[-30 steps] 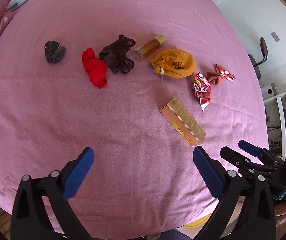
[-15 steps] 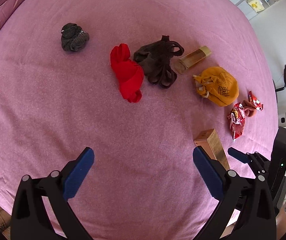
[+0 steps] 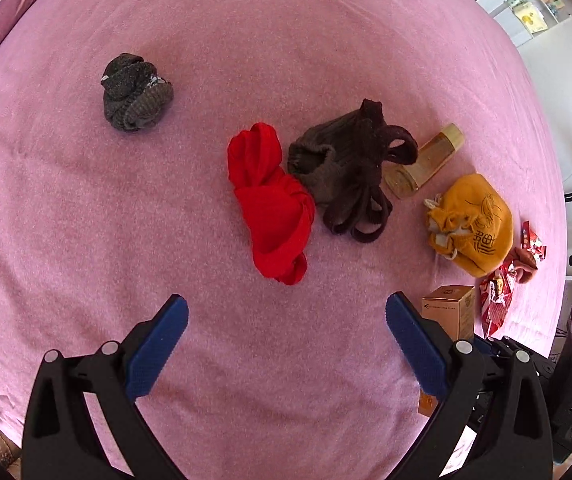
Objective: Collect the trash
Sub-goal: 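Grasp the red sock with the left tool while the right tool grasps the gold box, then carry both items to the yellow basin and open both tools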
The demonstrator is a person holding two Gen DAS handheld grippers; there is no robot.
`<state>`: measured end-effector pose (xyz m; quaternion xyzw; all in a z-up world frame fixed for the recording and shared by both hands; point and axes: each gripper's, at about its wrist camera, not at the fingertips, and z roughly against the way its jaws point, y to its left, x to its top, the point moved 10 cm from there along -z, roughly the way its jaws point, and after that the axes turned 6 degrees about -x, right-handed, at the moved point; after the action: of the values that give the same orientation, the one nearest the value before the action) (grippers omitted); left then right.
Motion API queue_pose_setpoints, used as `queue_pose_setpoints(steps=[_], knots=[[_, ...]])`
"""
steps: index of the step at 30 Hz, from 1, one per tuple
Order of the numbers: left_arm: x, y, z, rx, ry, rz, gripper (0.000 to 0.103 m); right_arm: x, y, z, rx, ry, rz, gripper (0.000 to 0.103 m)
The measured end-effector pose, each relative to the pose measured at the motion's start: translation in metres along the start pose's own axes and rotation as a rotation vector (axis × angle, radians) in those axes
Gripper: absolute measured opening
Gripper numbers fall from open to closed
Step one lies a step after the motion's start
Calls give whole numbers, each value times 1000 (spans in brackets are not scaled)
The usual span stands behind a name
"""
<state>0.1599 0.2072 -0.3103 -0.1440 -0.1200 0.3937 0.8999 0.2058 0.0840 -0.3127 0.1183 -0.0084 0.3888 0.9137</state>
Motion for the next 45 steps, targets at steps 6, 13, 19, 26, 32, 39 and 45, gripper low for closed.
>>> queue_pose_setpoints(steps=[6, 13, 19, 26, 32, 39, 45], knots=[[27, 16, -20, 4, 5, 41, 98, 23, 5, 0, 61, -8, -49, 38], [33, 27, -41, 7, 69, 74, 52, 24, 11, 3, 94, 3, -85, 38], [18, 12, -27, -46, 56, 30, 34, 9, 13, 10, 97, 3, -108, 38], [-27, -10, 13, -152, 78, -49, 34, -14, 10, 37, 105, -20, -161, 38], [-80, -40, 41, -215, 129, -144, 34, -45, 3, 64, 91, -48, -223, 38], [-134, -80, 63, -256, 180, -261, 34, -94, -12, 93, 63, -88, -318, 38], [-182, -119, 71, -266, 235, -396, 34, -144, -39, 118, 56, -118, -419, 38]])
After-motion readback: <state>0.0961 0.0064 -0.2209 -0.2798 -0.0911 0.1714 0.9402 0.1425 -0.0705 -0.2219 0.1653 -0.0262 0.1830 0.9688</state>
